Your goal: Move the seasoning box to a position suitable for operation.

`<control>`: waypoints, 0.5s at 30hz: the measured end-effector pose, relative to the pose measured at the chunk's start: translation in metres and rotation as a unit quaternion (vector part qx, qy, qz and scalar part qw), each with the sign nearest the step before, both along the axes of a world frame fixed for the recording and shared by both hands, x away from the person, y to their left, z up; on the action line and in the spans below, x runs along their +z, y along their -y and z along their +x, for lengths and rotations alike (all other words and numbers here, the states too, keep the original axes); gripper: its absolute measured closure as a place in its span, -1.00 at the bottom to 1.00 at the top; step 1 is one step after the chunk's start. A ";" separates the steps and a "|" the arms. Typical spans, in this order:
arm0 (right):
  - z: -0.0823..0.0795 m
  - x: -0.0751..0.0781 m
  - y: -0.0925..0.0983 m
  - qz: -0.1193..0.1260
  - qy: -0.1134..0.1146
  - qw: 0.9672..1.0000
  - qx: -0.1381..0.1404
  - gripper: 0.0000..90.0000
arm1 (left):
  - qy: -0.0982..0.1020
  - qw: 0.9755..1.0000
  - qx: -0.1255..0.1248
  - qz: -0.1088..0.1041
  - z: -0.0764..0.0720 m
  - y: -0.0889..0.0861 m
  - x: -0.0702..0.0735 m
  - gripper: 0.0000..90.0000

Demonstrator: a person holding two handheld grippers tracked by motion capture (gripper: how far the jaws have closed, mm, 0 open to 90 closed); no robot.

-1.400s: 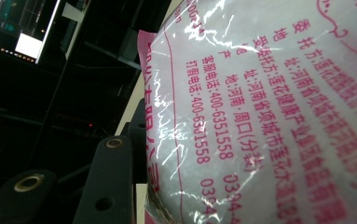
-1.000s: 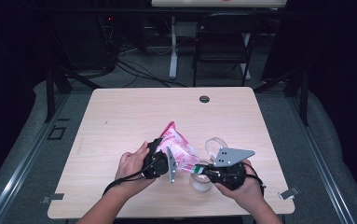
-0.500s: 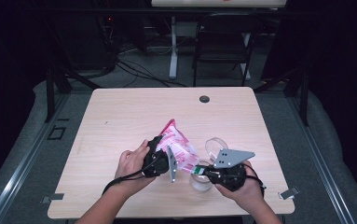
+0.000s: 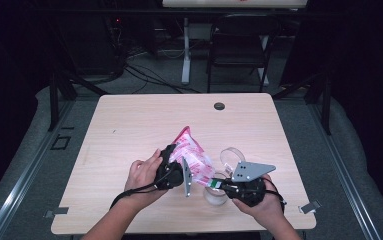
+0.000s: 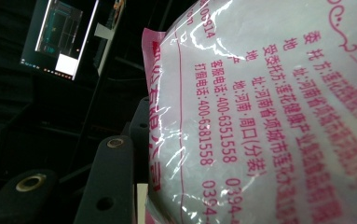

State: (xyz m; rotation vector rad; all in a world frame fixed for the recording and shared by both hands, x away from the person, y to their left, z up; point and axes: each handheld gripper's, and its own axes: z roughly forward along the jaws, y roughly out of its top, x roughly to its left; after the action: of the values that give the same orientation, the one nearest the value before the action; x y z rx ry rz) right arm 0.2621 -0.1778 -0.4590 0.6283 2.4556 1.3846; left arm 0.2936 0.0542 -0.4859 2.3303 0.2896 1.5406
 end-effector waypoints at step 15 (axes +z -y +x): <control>-0.002 -0.007 0.002 0.001 0.003 1.000 -0.005 1.00 | 0.017 1.000 0.000 0.013 -0.002 0.004 0.000 0.31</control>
State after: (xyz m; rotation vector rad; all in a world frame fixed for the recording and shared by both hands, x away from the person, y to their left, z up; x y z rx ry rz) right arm 0.2598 -0.1803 -0.4660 0.6358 2.4435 1.3822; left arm 0.2918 0.0507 -0.4857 2.3201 0.2631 1.5915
